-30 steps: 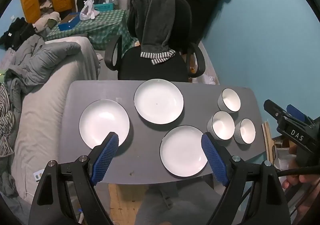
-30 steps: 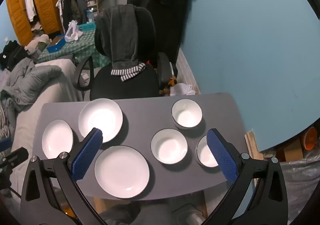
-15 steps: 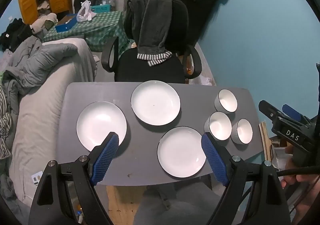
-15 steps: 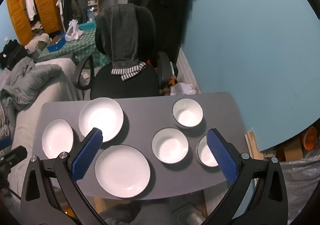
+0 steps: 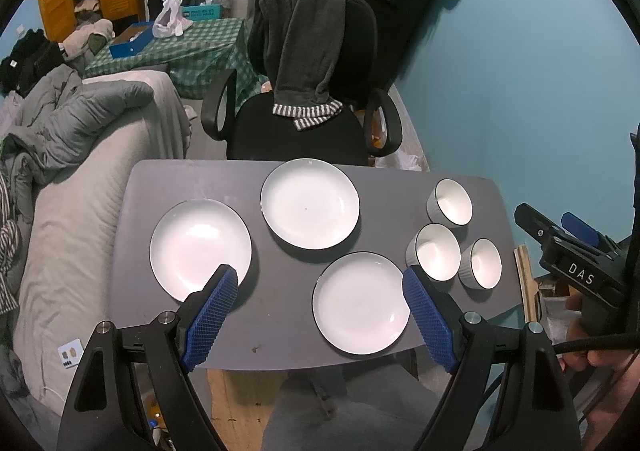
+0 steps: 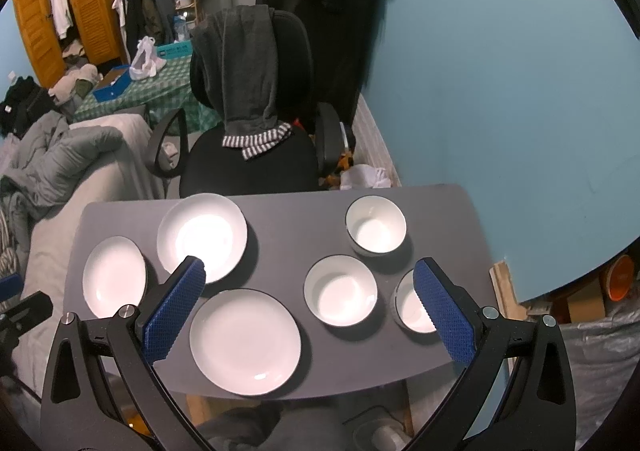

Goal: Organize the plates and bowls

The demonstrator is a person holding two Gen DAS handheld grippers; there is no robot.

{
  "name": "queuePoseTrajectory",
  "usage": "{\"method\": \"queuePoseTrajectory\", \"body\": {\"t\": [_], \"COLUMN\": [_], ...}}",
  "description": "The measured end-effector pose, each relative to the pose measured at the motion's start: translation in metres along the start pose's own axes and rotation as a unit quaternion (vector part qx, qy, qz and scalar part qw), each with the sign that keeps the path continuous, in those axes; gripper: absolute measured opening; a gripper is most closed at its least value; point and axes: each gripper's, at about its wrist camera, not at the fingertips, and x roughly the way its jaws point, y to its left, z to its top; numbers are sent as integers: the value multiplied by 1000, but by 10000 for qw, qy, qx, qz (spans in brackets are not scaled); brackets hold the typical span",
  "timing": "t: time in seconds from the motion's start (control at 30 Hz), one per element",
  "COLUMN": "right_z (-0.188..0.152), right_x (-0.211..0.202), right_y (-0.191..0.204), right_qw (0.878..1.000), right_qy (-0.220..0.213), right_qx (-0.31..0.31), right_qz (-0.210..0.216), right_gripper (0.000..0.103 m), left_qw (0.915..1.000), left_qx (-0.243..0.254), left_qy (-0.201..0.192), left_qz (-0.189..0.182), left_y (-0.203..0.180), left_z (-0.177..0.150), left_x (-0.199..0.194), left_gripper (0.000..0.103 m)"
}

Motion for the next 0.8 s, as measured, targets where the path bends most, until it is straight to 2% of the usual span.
{"method": "queuePoseTrajectory", "body": {"t": [0.8], "right_z": [0], "right_x": [0], "right_y": [2], "right_qw": [10000], "right_qy": [29], "right_qx": [-4], "right_qz": [34], "right_gripper": [102], "left_qw": [9999], "left_qx": [-42], "left_qy": [91], "left_qz": [-71], "left_y": [-1], "left_z": [-1], "left_x": [4], "left_gripper": [86]}}
